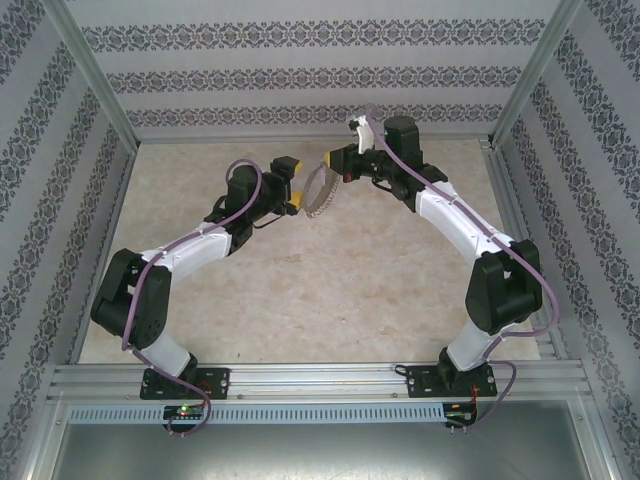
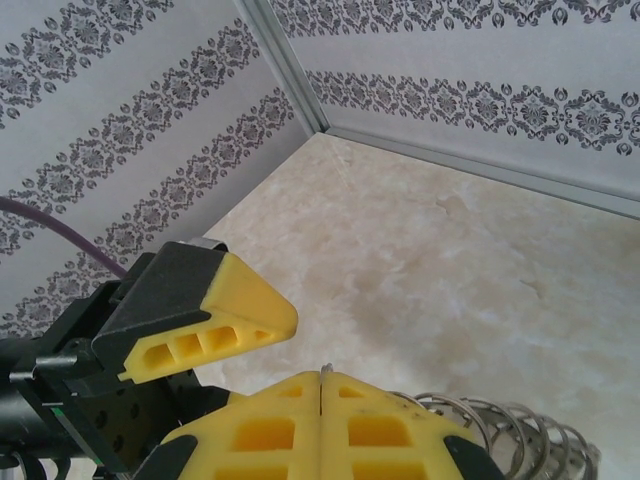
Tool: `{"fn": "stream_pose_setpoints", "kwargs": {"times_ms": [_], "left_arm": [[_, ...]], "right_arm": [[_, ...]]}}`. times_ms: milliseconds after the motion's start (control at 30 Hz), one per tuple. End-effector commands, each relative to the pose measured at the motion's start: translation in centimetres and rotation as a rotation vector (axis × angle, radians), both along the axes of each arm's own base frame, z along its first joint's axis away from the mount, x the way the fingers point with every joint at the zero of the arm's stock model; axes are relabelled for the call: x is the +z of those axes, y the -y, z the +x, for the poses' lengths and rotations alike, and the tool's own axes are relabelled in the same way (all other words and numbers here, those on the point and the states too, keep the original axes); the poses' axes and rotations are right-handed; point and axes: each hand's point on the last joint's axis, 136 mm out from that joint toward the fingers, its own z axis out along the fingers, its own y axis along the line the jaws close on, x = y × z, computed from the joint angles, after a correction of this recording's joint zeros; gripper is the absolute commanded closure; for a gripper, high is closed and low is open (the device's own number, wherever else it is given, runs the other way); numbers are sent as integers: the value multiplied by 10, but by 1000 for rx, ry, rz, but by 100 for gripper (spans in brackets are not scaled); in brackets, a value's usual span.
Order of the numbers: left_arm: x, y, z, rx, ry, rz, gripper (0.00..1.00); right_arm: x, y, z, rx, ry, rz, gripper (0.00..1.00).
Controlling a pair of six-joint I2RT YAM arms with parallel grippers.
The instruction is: Put the keys on the keyring
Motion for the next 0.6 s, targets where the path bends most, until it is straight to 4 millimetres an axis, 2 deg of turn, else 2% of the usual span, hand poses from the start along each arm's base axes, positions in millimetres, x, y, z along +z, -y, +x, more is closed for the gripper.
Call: {"fn": "stream_pose_setpoints", "kwargs": {"times_ms": [0, 300, 567], "left_arm": [[12, 7, -4, 2, 24, -43, 20], [16, -13, -27, 42, 5, 34, 19], [17, -9, -29, 24, 1, 17, 19]], "right_arm": [[15, -3, 3, -10, 52, 21, 100], [19, 4, 17, -61, 77, 5, 100], [27, 0, 21, -64, 90, 21, 100]]}}
